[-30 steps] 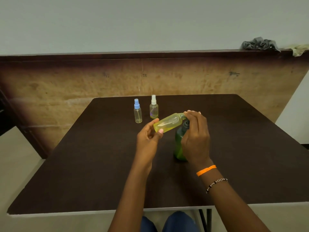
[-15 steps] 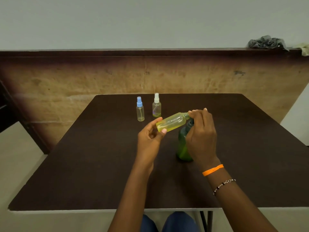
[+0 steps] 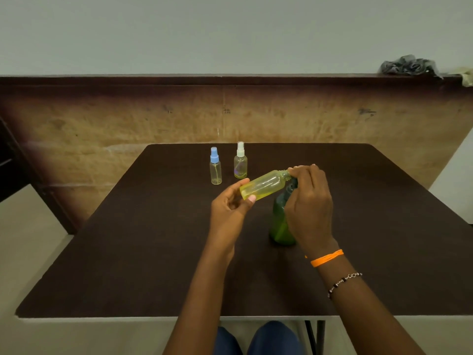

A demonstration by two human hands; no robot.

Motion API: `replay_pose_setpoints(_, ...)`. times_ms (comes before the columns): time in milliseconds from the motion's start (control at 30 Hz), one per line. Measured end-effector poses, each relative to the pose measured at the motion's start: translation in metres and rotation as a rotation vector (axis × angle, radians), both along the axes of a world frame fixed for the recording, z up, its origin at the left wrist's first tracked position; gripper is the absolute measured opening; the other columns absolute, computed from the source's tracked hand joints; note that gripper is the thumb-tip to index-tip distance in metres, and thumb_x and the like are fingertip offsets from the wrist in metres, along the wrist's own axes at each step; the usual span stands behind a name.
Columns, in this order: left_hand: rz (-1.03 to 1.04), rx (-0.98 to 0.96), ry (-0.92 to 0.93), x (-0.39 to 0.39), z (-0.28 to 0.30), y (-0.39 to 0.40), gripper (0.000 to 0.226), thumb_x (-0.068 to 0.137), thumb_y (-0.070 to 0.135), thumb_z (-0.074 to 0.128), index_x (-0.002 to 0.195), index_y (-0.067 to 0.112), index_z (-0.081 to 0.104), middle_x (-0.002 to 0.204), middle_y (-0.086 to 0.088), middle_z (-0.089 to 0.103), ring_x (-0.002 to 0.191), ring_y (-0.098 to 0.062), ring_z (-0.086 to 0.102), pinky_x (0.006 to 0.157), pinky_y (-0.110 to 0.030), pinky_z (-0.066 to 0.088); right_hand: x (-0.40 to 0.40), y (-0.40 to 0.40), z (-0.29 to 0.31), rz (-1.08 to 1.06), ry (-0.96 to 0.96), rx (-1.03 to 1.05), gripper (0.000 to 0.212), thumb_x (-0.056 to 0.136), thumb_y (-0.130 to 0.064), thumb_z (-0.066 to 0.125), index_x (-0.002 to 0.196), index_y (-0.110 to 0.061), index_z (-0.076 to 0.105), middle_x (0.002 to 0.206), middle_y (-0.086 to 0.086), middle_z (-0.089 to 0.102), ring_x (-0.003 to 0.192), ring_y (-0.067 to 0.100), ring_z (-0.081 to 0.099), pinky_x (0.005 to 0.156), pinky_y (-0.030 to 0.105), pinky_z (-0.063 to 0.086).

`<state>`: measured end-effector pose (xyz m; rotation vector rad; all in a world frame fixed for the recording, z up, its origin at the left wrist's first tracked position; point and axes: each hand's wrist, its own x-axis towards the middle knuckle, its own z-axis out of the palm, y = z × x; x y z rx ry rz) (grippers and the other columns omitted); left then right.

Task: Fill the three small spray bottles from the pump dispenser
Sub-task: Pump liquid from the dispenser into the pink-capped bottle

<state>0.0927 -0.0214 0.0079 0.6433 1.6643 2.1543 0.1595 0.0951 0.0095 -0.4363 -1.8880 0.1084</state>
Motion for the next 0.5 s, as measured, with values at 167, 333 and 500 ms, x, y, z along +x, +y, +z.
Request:
replay_pose_setpoints(167,0.008,-0.015,-0.044,0.002,-0.005,0.002,0.039,0.086,-0.001,0.060,0.121,0.016,0.059,0.116,-0.002,0.066,0.108,-0.010,0.061,0.094,-0.027,0.048,-0.004,0.001,-0.008,-0.023,0.011,-0.041,0.032,0.081,0.005,0.036,0.096,0.008,0.063,0.093,0.022,0.062,0.090,0.037,0.061,0.103,0.038,0.038)
replay_pose_setpoints(333,-0.015,-0.004,-0.020,0.002,-0.002,-0.002,0.036,0.086,0.000,0.060,0.118,0.016,0.059,0.114,-0.002,0.066,0.108,-0.010,0.061,0.096,-0.027,0.048,0.005,0.000,0.015,0.026,-0.083,-0.037,0.032,0.077,-0.004,0.032,0.086,0.003,0.062,0.084,0.016,0.058,0.082,0.033,0.056,0.077,0.035,0.049)
replay_pose_setpoints(500,-0.033,-0.010,0.003,-0.003,0.001,-0.005,0.033,0.086,0.001,0.060,0.114,0.018,0.060,0.111,0.000,0.067,0.105,-0.009,0.063,0.093,-0.024,0.049,0.005,0.001,0.015,0.037,-0.085,-0.037,0.034,0.080,-0.005,0.032,0.087,0.005,0.064,0.084,0.017,0.059,0.082,0.033,0.056,0.080,0.029,0.043)
